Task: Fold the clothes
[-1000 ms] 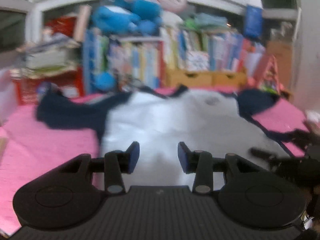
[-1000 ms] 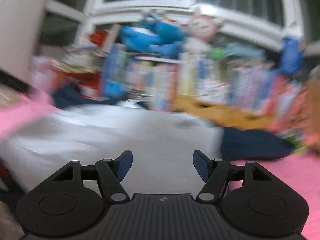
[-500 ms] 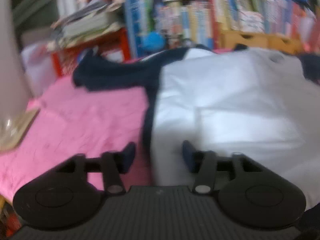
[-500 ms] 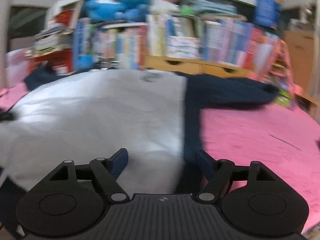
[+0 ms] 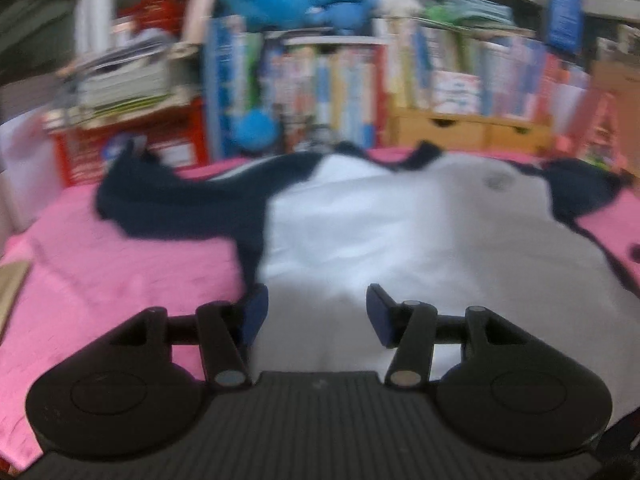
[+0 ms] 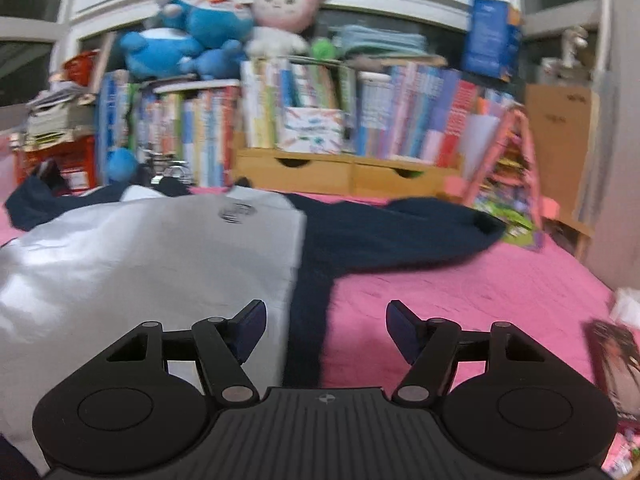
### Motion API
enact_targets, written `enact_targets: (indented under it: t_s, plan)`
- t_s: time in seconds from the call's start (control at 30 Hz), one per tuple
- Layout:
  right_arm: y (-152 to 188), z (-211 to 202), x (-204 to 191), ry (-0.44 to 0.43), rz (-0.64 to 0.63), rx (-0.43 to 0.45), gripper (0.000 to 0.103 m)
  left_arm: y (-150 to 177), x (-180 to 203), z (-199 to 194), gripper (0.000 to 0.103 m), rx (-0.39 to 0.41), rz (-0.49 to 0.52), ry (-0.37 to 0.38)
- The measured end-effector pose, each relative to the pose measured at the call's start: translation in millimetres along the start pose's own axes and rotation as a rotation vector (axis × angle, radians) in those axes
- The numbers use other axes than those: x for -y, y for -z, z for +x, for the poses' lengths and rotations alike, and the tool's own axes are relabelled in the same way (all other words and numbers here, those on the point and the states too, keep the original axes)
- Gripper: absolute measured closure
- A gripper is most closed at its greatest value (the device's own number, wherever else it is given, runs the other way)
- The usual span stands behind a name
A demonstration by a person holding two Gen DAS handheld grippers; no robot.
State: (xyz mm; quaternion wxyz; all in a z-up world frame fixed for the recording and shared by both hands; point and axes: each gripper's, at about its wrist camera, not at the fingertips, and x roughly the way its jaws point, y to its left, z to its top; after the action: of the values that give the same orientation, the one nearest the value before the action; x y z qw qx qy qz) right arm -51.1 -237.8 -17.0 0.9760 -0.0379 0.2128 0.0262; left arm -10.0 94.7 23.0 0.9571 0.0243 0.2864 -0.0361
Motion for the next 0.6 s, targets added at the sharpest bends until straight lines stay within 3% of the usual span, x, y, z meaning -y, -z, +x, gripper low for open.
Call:
enact_targets:
  t_s: [0.2, 0.3, 0.43, 0.6]
  plan:
    - [-19, 2, -39, -0.136, -0.079, 0.038, 0.036, -26, 44, 39, 0.058, -0.035, 0.131, 0.18]
    - [-20, 0, -55, -0.202, -0.074, 0.04, 0.036, -37, 69, 81, 0.063, -0.108, 0.162, 0.246]
    - [-12, 4, -70, -0.26, -0.047, 0.022, 0.036, -50, 104, 149, 0.069, -0.215, 0.191, 0.237]
    - [6, 28, -82, -0.251, -0.028, -0.04, 0.036, -86, 123, 217, 0.069, -0.215, 0.166, 0.158]
